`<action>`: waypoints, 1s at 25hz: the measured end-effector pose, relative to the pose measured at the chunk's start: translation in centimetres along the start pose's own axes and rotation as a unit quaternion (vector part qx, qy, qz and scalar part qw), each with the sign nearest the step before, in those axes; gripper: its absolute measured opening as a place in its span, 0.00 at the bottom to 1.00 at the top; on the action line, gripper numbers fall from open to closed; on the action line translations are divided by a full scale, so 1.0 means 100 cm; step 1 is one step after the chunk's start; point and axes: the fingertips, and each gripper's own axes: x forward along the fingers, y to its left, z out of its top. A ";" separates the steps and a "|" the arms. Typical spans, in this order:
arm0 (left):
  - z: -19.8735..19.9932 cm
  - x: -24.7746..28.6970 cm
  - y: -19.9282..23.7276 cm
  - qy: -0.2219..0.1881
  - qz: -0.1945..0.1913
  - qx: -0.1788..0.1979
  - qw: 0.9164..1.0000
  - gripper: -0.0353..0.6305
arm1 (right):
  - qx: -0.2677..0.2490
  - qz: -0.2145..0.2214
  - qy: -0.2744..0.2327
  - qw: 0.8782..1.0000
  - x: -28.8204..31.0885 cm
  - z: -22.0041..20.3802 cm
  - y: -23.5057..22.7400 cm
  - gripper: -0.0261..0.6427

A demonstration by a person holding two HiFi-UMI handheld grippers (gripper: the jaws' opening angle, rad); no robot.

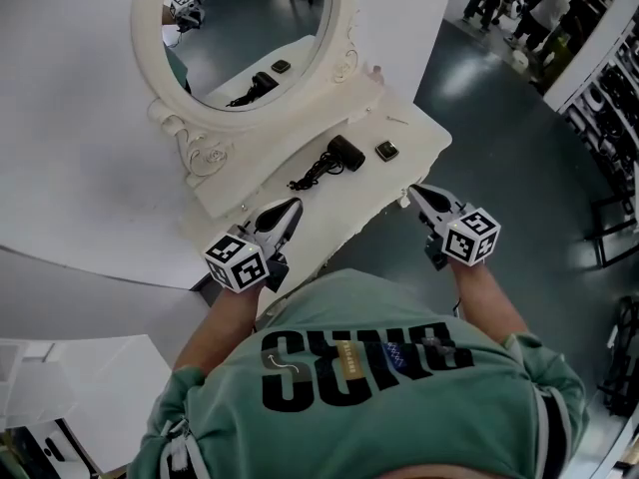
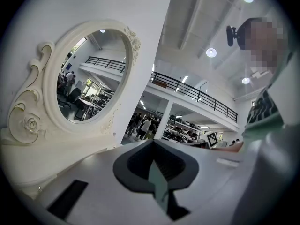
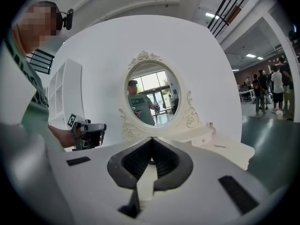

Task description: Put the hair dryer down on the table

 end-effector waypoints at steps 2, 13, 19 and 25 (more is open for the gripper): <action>0.000 -0.001 0.000 -0.002 0.002 -0.002 1.000 0.07 | -0.002 0.003 0.001 1.000 0.001 0.001 0.002 0.03; -0.004 -0.001 0.000 -0.002 0.000 -0.007 1.000 0.07 | -0.010 -0.003 0.001 1.000 0.001 0.000 -0.001 0.03; -0.008 0.001 -0.002 0.003 -0.003 -0.012 1.000 0.07 | -0.020 -0.014 0.008 1.000 -0.001 0.000 -0.002 0.03; -0.007 0.000 -0.001 0.001 -0.004 -0.012 1.000 0.07 | -0.022 -0.013 0.014 1.000 -0.002 -0.002 -0.002 0.03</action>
